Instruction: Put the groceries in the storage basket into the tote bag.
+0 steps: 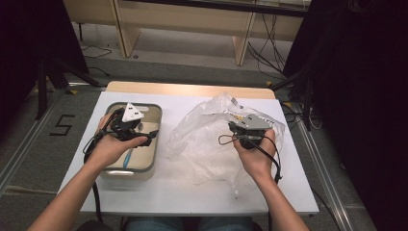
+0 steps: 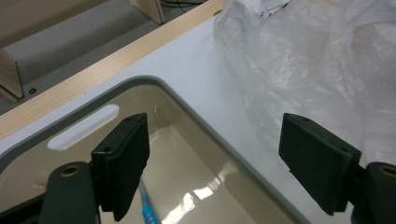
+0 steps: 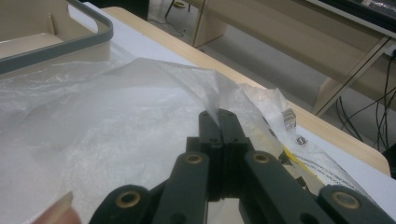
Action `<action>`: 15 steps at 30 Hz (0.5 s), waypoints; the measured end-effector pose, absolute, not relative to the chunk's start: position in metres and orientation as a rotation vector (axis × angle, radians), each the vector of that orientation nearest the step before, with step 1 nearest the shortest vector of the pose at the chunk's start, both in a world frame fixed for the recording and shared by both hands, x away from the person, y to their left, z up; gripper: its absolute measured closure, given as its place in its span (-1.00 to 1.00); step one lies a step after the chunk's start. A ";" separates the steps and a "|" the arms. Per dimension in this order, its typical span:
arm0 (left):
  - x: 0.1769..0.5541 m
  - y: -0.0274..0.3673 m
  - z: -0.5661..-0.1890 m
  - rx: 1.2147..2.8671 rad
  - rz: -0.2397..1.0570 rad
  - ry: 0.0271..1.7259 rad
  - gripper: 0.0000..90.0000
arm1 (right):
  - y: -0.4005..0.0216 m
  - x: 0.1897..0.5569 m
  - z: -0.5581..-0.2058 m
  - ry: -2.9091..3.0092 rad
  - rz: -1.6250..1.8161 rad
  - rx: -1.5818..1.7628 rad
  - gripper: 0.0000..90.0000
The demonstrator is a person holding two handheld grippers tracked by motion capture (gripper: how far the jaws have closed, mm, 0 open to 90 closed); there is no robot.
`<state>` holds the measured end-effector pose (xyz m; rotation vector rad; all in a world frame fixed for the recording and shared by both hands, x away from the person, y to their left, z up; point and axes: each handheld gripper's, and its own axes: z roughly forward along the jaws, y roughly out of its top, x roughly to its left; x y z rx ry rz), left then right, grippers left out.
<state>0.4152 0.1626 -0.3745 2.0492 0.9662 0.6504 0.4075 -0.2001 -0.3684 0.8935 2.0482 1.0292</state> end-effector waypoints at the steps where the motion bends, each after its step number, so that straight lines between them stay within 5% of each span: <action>1: 0.415 0.163 -0.374 2.049 0.650 0.966 -0.46 | -0.200 0.407 -0.368 2.048 1.029 0.893 1.00; 15: 0.446 0.189 -0.403 2.116 0.590 1.179 -0.39 | -0.200 0.407 -0.368 2.045 1.033 0.896 1.00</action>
